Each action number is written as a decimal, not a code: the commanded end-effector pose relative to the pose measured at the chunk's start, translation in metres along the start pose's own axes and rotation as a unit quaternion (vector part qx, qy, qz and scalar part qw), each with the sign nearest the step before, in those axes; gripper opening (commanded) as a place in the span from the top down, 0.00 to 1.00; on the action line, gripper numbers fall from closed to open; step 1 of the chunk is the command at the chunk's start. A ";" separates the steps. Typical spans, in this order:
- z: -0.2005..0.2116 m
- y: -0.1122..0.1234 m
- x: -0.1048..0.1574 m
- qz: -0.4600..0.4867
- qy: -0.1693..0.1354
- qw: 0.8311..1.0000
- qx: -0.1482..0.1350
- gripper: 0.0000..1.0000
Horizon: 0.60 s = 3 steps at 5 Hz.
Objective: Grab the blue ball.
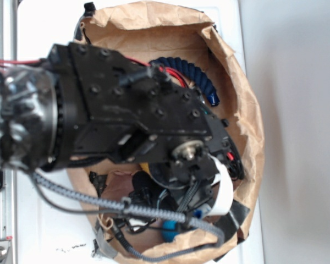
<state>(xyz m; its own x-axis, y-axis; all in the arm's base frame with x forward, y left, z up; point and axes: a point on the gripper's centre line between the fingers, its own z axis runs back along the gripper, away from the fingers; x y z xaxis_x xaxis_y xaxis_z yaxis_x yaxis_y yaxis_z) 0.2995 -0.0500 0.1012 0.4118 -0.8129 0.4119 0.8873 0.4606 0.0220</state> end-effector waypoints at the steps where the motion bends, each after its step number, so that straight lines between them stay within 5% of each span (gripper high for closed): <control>1: 0.027 -0.004 0.018 -0.017 -0.018 0.999 0.030 0.00; 3: 0.010 -0.008 0.022 -0.061 -0.011 0.998 0.021 0.00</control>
<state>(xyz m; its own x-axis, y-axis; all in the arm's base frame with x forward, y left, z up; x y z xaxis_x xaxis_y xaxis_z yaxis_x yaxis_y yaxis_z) 0.3026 -0.0598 0.0976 0.3296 -0.8512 0.4084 0.9194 0.3878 0.0663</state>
